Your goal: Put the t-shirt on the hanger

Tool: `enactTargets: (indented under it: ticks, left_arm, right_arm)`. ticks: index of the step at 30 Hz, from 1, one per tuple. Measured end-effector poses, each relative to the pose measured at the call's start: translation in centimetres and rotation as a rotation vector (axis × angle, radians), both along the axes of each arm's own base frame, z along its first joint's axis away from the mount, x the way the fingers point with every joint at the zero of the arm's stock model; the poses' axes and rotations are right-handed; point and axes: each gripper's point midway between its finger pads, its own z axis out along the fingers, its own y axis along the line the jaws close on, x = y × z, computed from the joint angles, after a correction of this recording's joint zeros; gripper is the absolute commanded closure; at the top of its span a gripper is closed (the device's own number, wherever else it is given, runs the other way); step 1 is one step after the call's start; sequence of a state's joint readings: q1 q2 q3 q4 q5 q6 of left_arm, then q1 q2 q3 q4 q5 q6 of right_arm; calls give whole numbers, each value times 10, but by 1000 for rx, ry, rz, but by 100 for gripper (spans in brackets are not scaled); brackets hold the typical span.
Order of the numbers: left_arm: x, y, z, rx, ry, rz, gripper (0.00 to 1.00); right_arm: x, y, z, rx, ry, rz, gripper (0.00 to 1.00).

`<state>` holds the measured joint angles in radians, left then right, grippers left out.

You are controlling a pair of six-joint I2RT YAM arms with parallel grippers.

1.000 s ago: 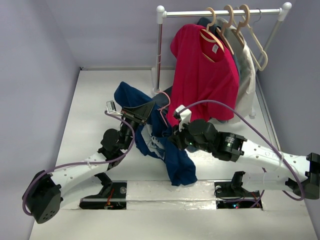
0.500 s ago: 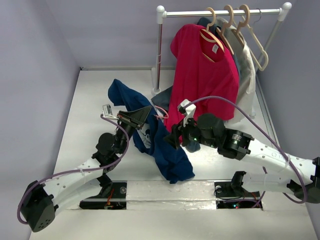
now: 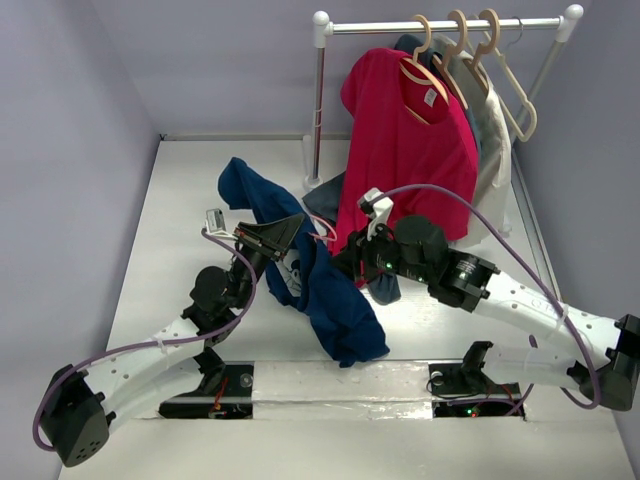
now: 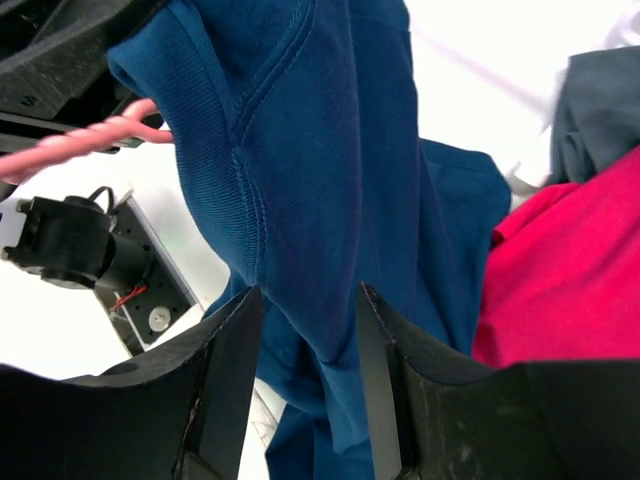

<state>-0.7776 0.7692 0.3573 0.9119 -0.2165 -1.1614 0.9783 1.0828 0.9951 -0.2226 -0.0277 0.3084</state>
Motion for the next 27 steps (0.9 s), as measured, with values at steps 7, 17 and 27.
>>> enactTargets:
  ticks: [7,17,27]
  left_arm:
    - [-2,-2,1,-3,-2,-18,100]
    - [-5,-2,0,-9,-6,-32,100]
    - [-11,1,4,-20,-22,-39,100]
  right_arm:
    - [1,4,-6,46,24,44,56]
    - [-1,12,6,171,54,124,100]
    - [-10,10,19,223,54,169,100]
